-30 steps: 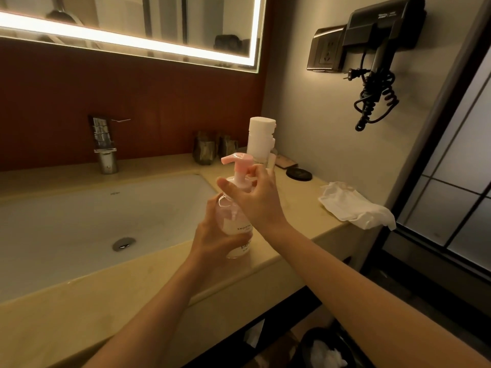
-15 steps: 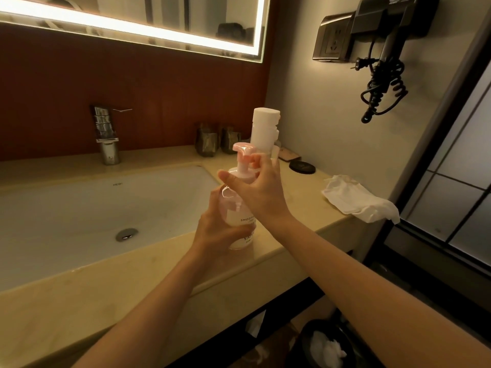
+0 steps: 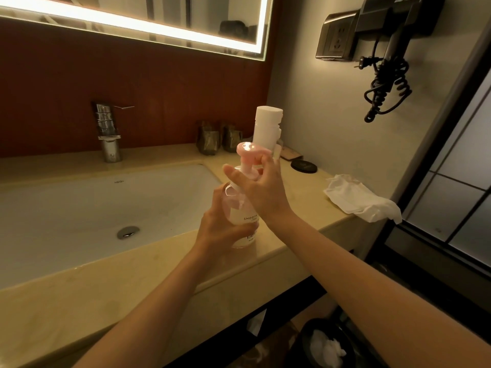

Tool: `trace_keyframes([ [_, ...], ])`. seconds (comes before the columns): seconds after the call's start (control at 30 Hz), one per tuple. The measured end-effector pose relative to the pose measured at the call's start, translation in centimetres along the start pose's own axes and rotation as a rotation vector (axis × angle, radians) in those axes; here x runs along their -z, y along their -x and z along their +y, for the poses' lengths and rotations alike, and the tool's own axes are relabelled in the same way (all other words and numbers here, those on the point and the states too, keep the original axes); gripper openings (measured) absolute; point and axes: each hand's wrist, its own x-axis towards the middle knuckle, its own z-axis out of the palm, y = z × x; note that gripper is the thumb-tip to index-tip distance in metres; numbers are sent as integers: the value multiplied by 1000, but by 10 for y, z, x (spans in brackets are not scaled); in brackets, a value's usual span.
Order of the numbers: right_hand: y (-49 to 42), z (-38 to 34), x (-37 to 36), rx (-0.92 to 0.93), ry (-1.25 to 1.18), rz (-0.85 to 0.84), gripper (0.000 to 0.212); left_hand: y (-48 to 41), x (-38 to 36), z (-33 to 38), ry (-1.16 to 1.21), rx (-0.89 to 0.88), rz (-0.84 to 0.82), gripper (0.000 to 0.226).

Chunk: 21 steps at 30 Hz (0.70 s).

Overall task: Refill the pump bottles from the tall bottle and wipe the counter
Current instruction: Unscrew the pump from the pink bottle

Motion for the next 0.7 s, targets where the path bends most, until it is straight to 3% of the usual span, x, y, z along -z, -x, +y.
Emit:
trace_keyframes([
  [0.1, 2, 3, -2, 67, 133, 77, 60, 0, 0, 1, -6, 12, -2, 85],
  [0.27, 9, 0, 2, 27, -56, -6, 20, 1, 0, 5, 17, 15, 4, 85],
  [0.37, 8, -1, 0, 2, -82, -14, 34, 1, 1, 3, 26, 9, -4, 86],
  [0.5, 3, 2, -3, 63, 114, 92, 63, 0, 0, 2, 33, 23, -11, 83],
  [0.6, 6, 3, -1, 76, 139, 103, 53, 0, 0, 2, 18, 24, -10, 84],
  [0.7, 8, -1, 3, 28, 15, 34, 34, 1, 1, 3, 13, 23, -2, 85],
])
